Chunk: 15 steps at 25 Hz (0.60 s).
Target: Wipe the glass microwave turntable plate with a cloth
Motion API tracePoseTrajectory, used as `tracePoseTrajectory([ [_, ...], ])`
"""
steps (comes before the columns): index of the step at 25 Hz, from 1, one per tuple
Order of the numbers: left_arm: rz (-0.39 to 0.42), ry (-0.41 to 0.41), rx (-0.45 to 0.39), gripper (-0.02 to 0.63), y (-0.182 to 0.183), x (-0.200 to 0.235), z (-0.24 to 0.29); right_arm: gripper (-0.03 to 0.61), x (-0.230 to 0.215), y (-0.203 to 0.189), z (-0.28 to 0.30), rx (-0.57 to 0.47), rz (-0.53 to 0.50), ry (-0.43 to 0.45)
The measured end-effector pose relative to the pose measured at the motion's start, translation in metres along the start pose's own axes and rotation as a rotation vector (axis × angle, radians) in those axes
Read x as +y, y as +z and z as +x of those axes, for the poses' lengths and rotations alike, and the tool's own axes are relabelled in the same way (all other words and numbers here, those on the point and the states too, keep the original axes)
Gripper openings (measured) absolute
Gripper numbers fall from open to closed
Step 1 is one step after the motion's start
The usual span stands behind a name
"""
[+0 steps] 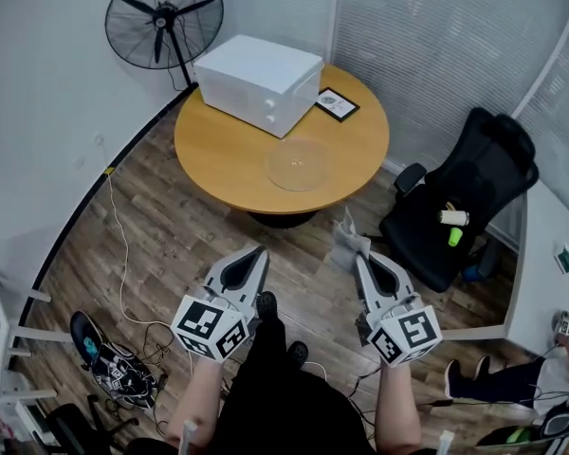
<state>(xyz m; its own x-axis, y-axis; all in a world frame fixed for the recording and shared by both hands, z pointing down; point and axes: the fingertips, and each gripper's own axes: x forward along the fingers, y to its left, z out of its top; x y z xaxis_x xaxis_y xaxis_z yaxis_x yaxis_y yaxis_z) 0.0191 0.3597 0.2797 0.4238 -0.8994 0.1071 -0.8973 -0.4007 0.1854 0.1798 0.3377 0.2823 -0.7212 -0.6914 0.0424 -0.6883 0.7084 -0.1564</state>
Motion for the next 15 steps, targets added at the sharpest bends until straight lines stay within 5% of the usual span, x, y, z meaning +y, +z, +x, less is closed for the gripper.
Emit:
tracePoseTrajectory([
  [15,-0.007,-0.022,0.003,-0.005,0.024,0.098,0.086,0.021,-0.044,0.012,0.120,0.023,0.000,-0.030],
])
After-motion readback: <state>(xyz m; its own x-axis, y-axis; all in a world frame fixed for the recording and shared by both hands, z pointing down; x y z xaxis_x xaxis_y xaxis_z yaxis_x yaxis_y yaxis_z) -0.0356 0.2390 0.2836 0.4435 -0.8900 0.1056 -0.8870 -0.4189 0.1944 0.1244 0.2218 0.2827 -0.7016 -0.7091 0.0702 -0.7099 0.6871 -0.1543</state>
